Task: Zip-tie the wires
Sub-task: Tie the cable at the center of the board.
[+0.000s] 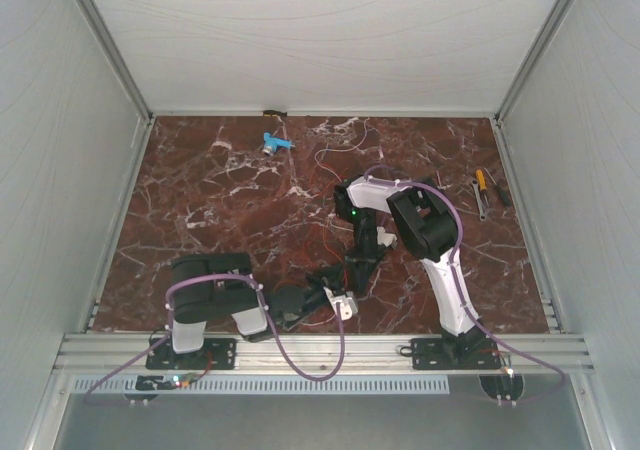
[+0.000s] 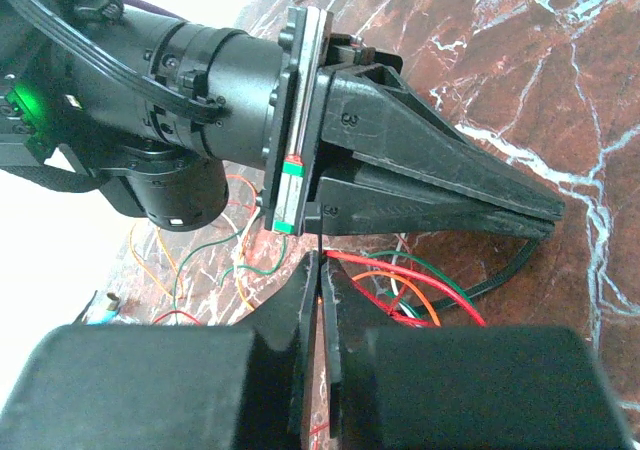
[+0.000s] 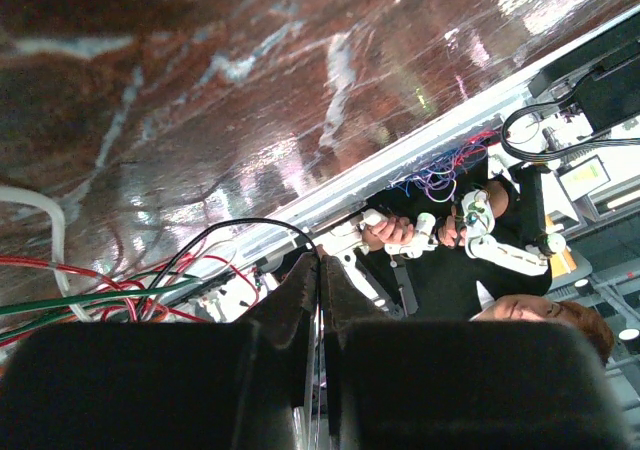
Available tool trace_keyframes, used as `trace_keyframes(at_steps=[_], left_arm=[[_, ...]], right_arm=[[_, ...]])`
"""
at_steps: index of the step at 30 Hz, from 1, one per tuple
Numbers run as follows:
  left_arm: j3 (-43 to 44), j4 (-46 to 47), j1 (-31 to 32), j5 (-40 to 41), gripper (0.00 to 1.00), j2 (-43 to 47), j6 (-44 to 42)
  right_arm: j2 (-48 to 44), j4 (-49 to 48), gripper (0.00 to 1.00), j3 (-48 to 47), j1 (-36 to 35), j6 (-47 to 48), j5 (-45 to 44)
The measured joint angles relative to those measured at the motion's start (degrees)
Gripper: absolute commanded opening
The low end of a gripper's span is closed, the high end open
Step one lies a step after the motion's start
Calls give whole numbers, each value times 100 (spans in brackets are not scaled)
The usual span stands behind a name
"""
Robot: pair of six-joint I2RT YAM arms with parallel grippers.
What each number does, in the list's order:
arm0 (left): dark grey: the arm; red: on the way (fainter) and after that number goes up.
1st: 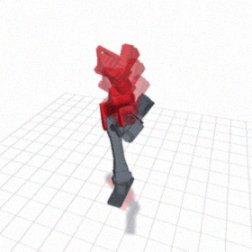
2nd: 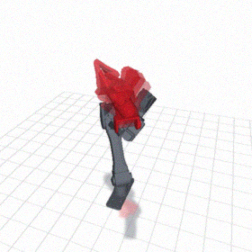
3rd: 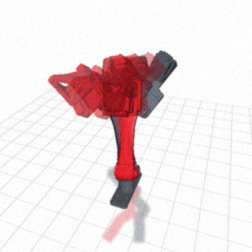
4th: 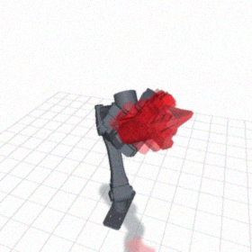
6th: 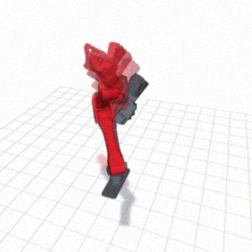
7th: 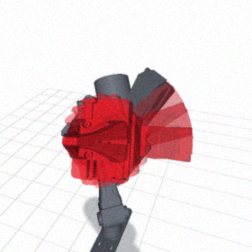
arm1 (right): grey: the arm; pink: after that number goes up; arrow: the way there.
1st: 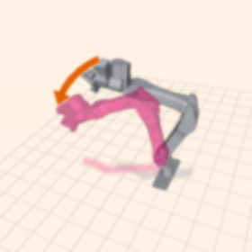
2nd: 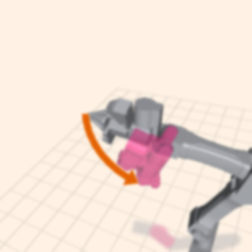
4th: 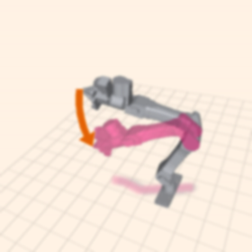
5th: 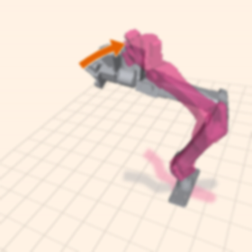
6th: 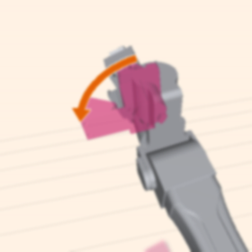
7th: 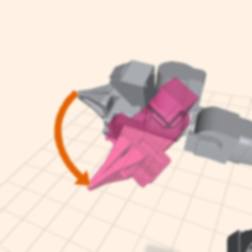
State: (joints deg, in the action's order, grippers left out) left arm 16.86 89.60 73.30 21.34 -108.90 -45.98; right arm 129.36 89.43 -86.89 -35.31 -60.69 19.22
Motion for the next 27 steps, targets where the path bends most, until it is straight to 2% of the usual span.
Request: trace_keyframes(at_steps=[27], left_arm=[[0,0,70,98,0,59,-76]], right_arm=[[26,74,0,-42,61,129,26]])
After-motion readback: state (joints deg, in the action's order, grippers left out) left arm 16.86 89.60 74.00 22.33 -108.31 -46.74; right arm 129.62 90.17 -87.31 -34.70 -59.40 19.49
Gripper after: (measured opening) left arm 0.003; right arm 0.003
